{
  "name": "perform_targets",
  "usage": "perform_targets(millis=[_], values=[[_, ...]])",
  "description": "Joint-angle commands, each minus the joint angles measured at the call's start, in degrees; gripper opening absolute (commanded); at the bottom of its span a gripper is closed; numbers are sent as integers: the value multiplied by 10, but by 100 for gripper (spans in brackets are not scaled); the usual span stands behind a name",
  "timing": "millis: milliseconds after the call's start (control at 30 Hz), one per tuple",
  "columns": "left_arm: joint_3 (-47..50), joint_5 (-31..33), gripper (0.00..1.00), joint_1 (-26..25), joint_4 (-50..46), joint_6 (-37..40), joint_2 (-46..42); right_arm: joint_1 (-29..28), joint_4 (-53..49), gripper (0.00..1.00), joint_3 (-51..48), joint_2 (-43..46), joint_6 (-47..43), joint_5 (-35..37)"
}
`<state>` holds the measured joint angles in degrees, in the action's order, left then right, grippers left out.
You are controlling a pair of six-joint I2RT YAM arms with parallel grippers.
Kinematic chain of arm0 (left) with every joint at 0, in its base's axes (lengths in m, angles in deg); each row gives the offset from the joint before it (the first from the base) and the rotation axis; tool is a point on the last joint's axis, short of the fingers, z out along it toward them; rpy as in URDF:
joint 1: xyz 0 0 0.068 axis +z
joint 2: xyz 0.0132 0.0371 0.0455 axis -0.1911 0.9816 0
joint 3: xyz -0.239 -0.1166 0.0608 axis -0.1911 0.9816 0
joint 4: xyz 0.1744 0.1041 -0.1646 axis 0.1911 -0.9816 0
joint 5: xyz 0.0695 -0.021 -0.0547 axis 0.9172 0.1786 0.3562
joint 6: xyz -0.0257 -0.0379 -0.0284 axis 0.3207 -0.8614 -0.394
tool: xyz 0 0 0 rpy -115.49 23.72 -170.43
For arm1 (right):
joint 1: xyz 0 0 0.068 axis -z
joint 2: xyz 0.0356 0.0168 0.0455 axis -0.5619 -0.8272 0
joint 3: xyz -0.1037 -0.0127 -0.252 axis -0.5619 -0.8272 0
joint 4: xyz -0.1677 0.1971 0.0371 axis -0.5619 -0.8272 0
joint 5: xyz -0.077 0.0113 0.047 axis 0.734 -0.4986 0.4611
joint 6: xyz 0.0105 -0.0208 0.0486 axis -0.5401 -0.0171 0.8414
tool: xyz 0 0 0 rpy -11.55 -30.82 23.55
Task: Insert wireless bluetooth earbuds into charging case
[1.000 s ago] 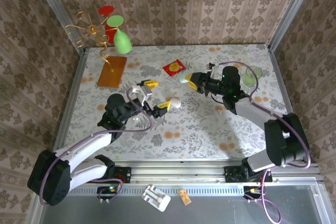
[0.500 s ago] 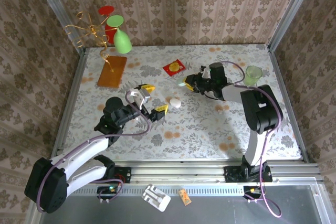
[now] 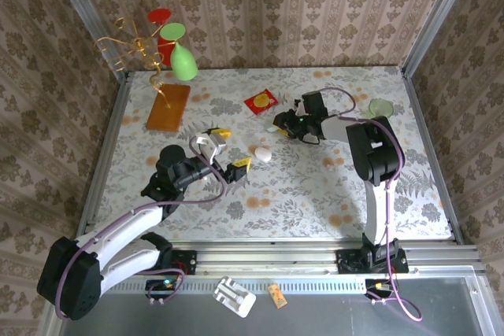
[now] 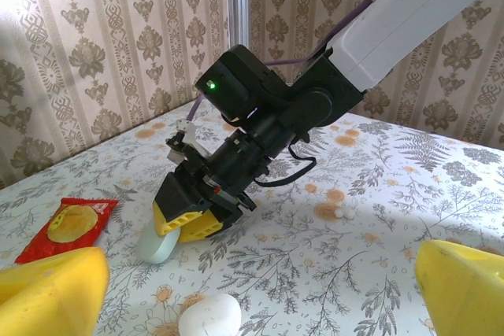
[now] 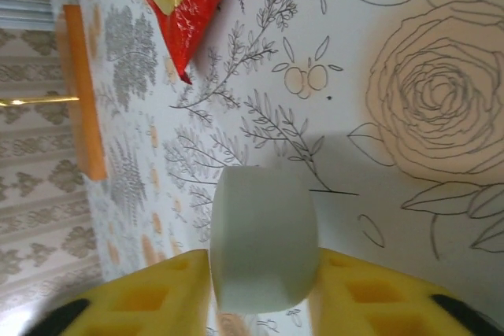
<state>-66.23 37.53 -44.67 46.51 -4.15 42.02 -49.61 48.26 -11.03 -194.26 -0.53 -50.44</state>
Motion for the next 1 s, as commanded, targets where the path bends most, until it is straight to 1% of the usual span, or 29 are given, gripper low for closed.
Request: perform_targets(millis=[0,67,167,300,367,500,700,833,967], values=[[-4,21,100,3,-19,10,1,-2,-44,47,12,9,-37,33],[-9,29,100,5,-26,8,6,-1,-56,55,-4,36,-52,49],[-10,36,100,5,-24,5,12,-3,-71,62,-38,89,-83,77],[-8,46,100,10,-26,-1,10,-13,-101,66,-83,164,-155,106],[-7,47,100,15,-29,-8,7,-27,-138,67,-95,198,-209,127],[1,40,100,22,-32,-17,-12,-66,-220,69,-97,229,-297,166],[13,45,100,26,-53,-20,-44,-139,-292,72,-83,228,-382,243],[14,47,100,26,-65,-16,-55,-176,-325,74,-45,195,-410,290],[16,47,100,26,-66,-15,-58,-200,-350,74,-1,152,-424,354]])
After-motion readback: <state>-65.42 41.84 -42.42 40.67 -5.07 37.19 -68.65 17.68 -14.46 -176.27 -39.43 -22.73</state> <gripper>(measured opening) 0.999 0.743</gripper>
